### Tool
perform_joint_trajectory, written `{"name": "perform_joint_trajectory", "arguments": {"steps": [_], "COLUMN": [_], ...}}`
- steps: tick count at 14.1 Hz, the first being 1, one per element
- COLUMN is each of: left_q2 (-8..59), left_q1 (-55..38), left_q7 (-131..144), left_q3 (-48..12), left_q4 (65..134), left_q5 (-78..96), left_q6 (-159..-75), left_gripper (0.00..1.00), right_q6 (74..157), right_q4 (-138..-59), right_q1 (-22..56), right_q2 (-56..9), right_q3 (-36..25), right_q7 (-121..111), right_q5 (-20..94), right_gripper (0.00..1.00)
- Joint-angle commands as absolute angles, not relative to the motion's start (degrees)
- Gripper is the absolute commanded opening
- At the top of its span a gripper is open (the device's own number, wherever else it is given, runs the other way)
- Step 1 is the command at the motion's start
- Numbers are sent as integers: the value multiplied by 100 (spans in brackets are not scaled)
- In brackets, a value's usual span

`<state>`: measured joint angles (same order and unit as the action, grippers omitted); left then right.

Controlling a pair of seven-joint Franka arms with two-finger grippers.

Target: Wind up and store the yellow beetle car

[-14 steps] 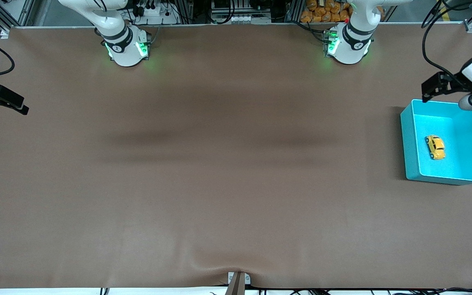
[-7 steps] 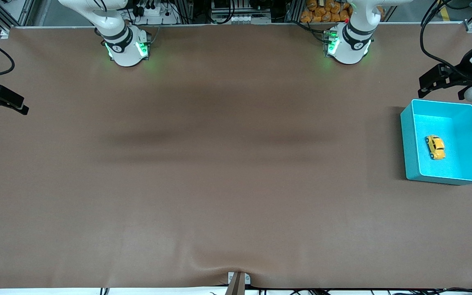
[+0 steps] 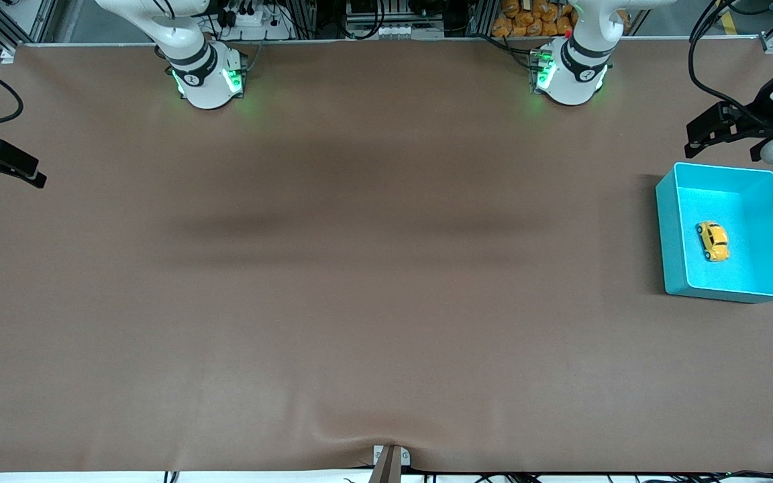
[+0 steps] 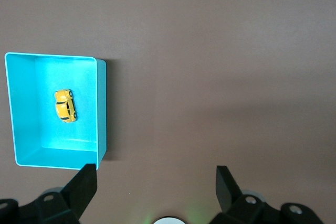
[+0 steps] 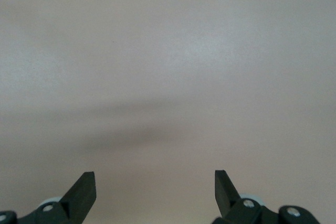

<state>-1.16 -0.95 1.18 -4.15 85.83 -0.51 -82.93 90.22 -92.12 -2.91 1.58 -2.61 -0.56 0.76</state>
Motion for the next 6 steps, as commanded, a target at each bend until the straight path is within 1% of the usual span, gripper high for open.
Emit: {"name": "perform_joint_trajectory", "arguments": {"steps": [1,6], "left_q2": [-193,-185], "left_q1": [-105,-105], "left_q7": [123,114], "left_q3": [-378,-369], "left_q4": [8543,8534], "left_q5": [35,35], "left_q6": [-8174,-8174], "left_gripper": [100,100], "right_q6": [8956,8947], "right_q4": [-9123,-9123], "right_q1": [-387,-387], "right_q2": [123,132], "right_q3": [-193,-193], "right_q7": [-105,-105], "right_q5": [79,79], "right_gripper": [100,100]}}
